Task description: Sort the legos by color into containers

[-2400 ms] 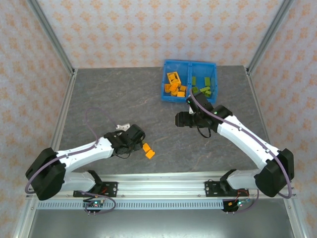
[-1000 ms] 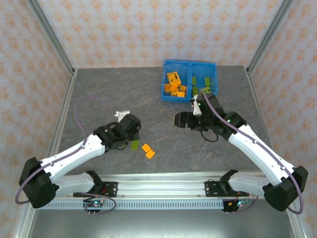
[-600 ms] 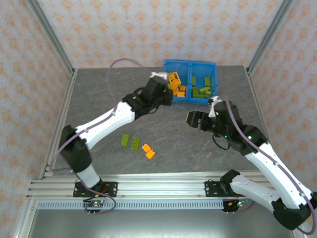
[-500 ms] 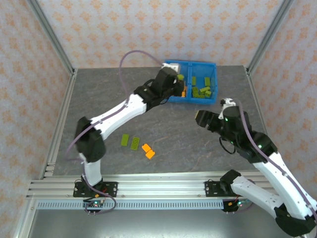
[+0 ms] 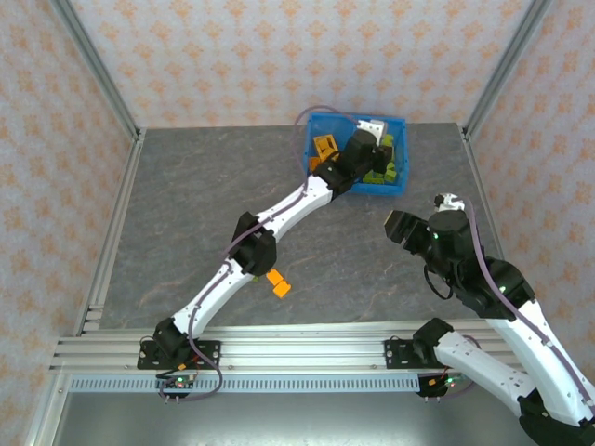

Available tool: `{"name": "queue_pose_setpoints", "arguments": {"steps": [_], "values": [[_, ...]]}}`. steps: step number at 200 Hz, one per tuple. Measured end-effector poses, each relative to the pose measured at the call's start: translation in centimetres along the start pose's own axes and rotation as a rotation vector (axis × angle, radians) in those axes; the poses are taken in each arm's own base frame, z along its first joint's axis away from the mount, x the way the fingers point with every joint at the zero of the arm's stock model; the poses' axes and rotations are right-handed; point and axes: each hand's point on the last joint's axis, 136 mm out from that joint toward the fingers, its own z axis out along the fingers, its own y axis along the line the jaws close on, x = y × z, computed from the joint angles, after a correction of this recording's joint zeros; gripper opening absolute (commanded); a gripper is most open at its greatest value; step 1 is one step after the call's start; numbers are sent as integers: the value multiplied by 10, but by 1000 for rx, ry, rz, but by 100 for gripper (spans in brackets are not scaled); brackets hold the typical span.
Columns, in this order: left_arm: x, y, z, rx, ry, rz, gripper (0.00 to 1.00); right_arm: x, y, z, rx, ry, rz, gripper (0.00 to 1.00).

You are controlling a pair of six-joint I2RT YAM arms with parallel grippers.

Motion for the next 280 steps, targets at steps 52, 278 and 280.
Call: {"name": "queue_pose_setpoints", "arguments": {"steps": [52,278,280], "values": [[-13,7,5,-81,-122,6,60,2,0,-1,-5,8,6,77],[-20,91,-536,-231,40,574,100,224,161,161,-148,755,-455,78],[-16,90,-542,-219,38,598,100,227,162,163,-146,759,-454,78]]}}
